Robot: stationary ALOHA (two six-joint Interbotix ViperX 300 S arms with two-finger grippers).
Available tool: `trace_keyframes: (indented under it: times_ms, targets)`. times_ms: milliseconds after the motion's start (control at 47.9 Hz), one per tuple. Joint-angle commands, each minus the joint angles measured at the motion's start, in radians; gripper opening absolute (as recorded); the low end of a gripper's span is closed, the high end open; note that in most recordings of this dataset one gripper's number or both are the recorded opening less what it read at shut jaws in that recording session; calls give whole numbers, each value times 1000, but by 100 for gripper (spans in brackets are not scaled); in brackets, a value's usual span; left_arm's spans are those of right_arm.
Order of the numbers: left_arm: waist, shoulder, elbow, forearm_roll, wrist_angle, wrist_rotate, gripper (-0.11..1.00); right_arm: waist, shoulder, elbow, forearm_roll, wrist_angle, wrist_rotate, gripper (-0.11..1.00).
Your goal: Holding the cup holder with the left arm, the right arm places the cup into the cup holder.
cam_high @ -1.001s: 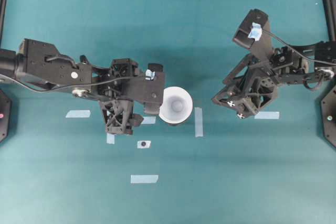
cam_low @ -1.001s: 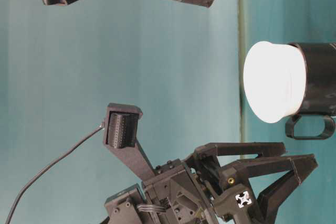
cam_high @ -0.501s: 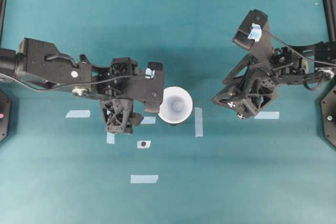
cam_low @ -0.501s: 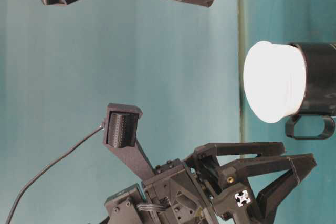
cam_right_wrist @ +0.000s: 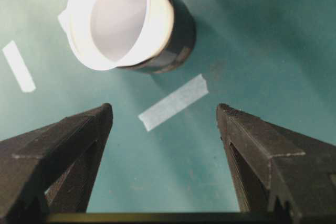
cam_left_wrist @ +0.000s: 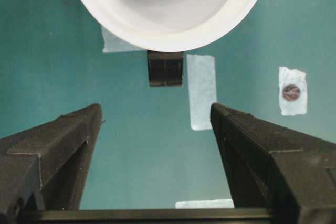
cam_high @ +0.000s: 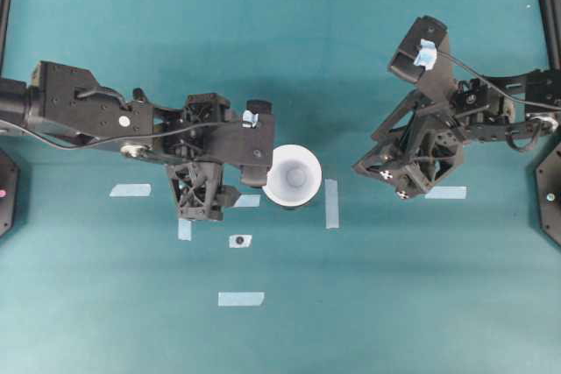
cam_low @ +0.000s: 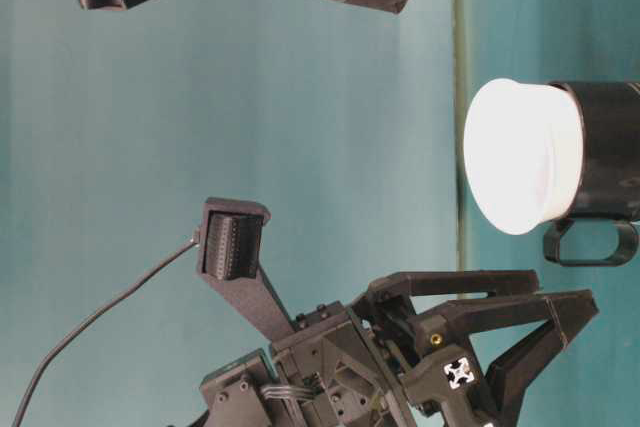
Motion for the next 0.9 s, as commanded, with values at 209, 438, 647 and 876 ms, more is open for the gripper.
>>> trace_keyframes:
  times_ms: [209, 438, 647, 876]
  targets:
    - [-2, -34, -14, 5, -6, -2, 85, 2, -26, -8, -2, -23, -9, 85]
    - [-2, -34, -17, 2, -6, -2, 85, 3, -28, -8, -2, -25, -9, 85]
    - [-2, -34, -18, 5, -6, -2, 85, 2, -28, -8, -2, -21, -8, 85]
    - [0, -34, -18, 2, -6, -3, 85, 2, -28, -8, -2, -21, -6, 85]
